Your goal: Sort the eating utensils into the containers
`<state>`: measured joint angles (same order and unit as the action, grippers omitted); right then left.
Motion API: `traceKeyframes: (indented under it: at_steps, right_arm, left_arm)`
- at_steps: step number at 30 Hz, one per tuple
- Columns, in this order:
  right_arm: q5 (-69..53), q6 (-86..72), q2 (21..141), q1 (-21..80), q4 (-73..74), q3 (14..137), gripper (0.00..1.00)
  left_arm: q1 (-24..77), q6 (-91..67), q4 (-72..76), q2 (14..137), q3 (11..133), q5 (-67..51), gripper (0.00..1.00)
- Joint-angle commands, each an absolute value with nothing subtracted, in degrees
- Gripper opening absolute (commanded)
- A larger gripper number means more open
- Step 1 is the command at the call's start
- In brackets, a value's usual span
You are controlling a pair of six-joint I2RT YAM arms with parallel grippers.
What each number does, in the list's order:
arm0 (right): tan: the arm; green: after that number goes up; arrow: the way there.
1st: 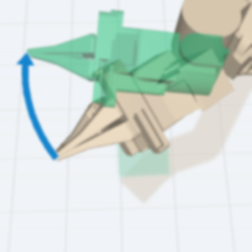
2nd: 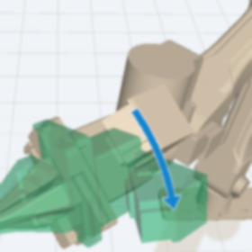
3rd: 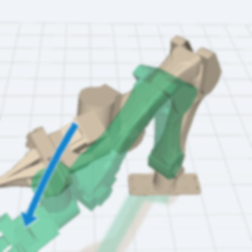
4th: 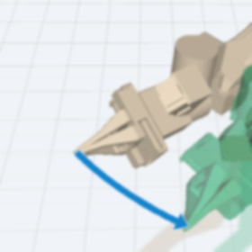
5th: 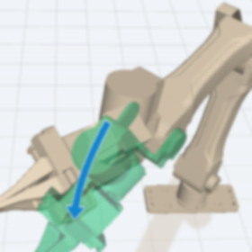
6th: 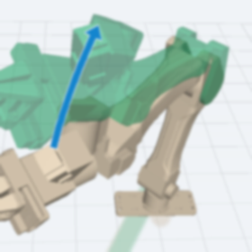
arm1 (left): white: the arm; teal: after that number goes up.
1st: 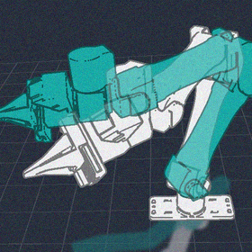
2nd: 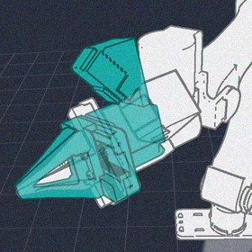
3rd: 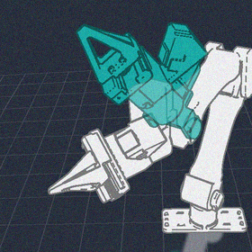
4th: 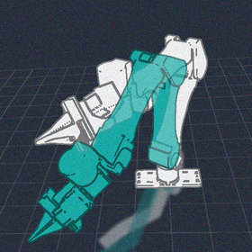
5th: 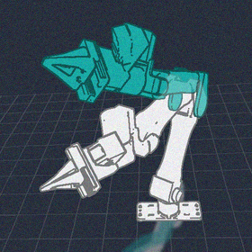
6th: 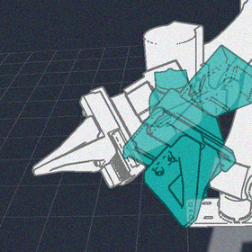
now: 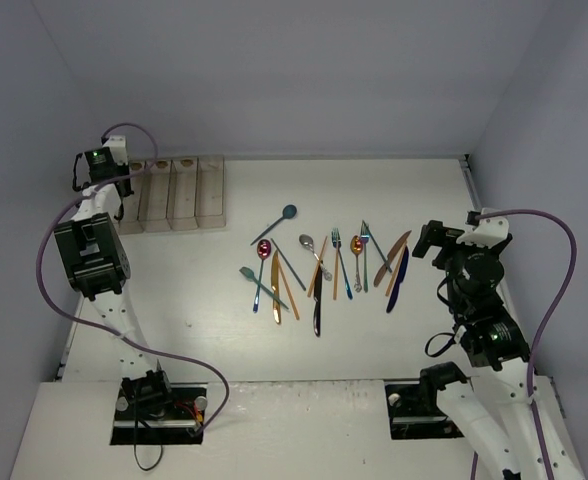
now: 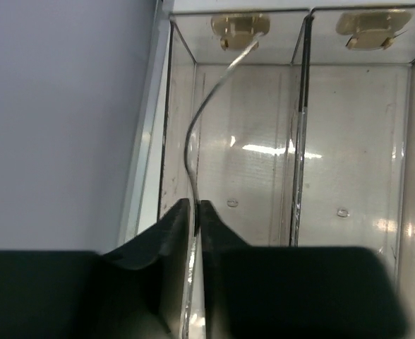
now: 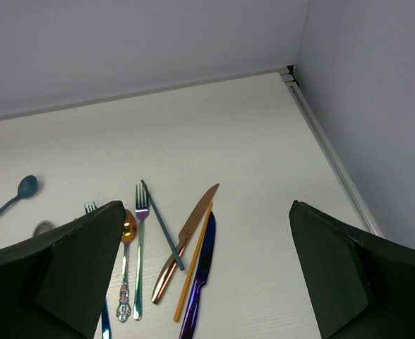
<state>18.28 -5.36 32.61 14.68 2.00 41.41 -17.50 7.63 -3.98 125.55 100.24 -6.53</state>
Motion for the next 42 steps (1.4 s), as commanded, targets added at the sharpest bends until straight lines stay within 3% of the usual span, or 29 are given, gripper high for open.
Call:
traceKeyframes:
  at_steps: [1,7,16,18,19,25,31,42]
  right_arm:
    - [18.46,-5.48,32.12,14.78,-1.14,43.71,1.0]
    - [18.47,-5.71,31.15,14.77,-0.96,43.86,1.0]
    - [20.64,-6.5,29.04,14.85,-0.45,44.29,1.0]
    - [20.98,-6.69,28.17,14.85,-0.23,44.38,1.0]
    - [21.09,-6.89,27.75,14.85,-0.16,44.4,1.0]
    - [20.74,-8.02,25.58,14.85,1.57,44.07,1.0]
    - [19.97,-8.77,23.77,14.92,2.99,44.12,1.0]
    - [19.44,-9.74,21.82,14.85,4.65,44.1,1.0]
  left_arm:
    - [-18.47,4.69,-1.34,124.57,103.96,-7.23,0.15]
    - [-18.45,2.92,-2.67,122.26,104.43,-5.35,0.27]
    - [-13.83,-16.93,-11.61,106.23,101.67,5.02,0.66]
    - [-8.79,-24.65,-16.94,100.53,98.05,11.71,0.83]
    - [-6.1,-26.69,-18.77,98.12,95.79,13.29,0.87]
    - [15.62,-37.66,-25.01,86.46,82.33,24.17,0.91]
    - [29.81,-53.14,-30.46,81.25,70.96,28.06,0.91]
    - [38.98,-66.25,-33.36,88.61,66.42,22.86,0.9]
